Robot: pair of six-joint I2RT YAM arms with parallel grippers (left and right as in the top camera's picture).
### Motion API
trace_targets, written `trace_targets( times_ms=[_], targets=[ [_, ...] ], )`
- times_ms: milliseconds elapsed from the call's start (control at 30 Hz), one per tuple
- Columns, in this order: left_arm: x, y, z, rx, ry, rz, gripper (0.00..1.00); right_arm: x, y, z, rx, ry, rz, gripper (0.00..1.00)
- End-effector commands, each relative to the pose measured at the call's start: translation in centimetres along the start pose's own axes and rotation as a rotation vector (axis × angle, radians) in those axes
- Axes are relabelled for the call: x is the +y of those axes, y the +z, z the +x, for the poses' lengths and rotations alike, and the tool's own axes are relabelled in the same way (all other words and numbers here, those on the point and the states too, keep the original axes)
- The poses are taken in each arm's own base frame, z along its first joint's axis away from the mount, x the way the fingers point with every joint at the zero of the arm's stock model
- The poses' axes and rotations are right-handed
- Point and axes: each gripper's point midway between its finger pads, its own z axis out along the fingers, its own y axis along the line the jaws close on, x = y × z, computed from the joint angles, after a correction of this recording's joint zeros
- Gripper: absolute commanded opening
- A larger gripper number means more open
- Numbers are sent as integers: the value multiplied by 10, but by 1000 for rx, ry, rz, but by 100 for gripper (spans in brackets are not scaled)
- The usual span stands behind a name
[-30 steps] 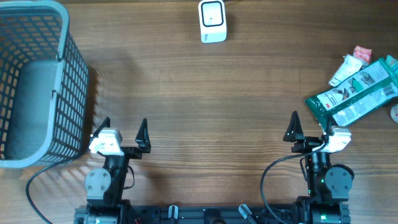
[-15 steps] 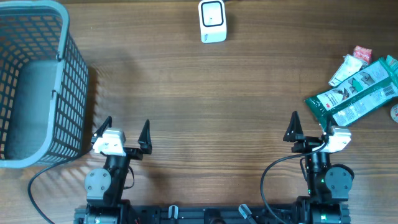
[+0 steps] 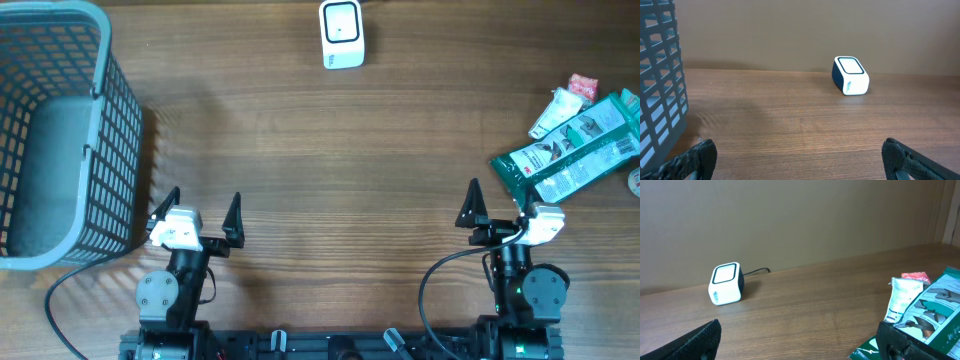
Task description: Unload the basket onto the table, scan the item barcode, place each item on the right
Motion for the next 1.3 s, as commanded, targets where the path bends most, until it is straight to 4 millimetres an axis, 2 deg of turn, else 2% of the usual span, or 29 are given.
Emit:
trace_targets(
  times_ms=[0, 300, 500, 1267],
  targets=[
    [-2, 0, 2, -2, 20, 14, 100, -1, -1, -3, -15, -20, 11, 100],
    [7, 0, 1, -6, 17, -24, 100, -1, -1, -3, -15, -20, 11, 100],
    [-2, 0, 2, -3, 20, 15, 100, -1, -1, -3, -15, -20, 11, 100],
    [-2, 0, 2, 0, 19, 15, 100, -1, -1, -3, -15, -20, 11, 100]
  ],
)
